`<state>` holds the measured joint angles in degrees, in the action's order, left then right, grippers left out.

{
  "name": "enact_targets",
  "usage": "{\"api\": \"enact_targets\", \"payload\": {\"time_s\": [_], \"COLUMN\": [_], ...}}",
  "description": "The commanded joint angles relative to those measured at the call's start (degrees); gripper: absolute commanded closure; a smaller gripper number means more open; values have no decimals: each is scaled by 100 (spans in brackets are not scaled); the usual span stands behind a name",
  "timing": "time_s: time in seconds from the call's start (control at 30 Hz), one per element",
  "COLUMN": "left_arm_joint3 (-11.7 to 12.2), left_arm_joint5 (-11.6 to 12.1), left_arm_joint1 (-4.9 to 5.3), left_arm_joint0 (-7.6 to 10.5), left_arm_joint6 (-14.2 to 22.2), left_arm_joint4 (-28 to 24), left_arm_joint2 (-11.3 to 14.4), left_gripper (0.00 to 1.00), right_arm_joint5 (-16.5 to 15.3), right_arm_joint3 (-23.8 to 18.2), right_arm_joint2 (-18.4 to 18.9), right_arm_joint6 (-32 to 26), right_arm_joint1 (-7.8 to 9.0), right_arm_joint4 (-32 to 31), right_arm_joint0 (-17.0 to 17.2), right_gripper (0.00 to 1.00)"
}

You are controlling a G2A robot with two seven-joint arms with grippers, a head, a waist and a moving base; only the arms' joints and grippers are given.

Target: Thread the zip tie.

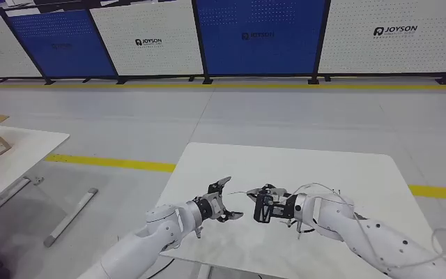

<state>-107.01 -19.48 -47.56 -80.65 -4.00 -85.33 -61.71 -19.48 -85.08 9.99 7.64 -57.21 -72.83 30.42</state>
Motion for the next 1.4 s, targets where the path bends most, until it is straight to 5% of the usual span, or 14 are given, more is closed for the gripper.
{"api": "enact_targets", "payload": {"time_s": [0.0,0.37,0.43,0.57,0.8,0.97,1.03,1.37], "left_arm_joint3": [0,121,165,224,245,192,176,199], "left_arm_joint5": [0,288,277,253,226,148,119,35], "left_arm_joint1": [0,-156,-186,-223,-246,-254,-263,-337], "left_arm_joint0": [0,227,271,291,192,117,99,141], "left_arm_joint6": [1,-167,-194,-160,-4,67,81,53], "left_arm_joint4": [1,264,304,378,416,499,520,525], "left_arm_joint2": [-1,293,341,373,258,187,169,157], "left_gripper": [0,0,38,61,71,66,73,78], "right_arm_joint5": [0,0,0,0,0,0,0,0], "right_arm_joint3": [-1,-1,-1,-1,-1,-1,-1,-1], "right_arm_joint2": [1,1,1,1,1,1,1,1], "right_arm_joint6": [2,2,2,2,2,2,2,2], "right_arm_joint1": [1,1,1,1,1,1,1,1], "right_arm_joint4": [-1,-1,-1,-1,-1,-1,-1,-1], "right_arm_joint0": [0,0,0,0,0,0,0,0], "right_gripper": [100,100,100,100,100,100,100,100]}}
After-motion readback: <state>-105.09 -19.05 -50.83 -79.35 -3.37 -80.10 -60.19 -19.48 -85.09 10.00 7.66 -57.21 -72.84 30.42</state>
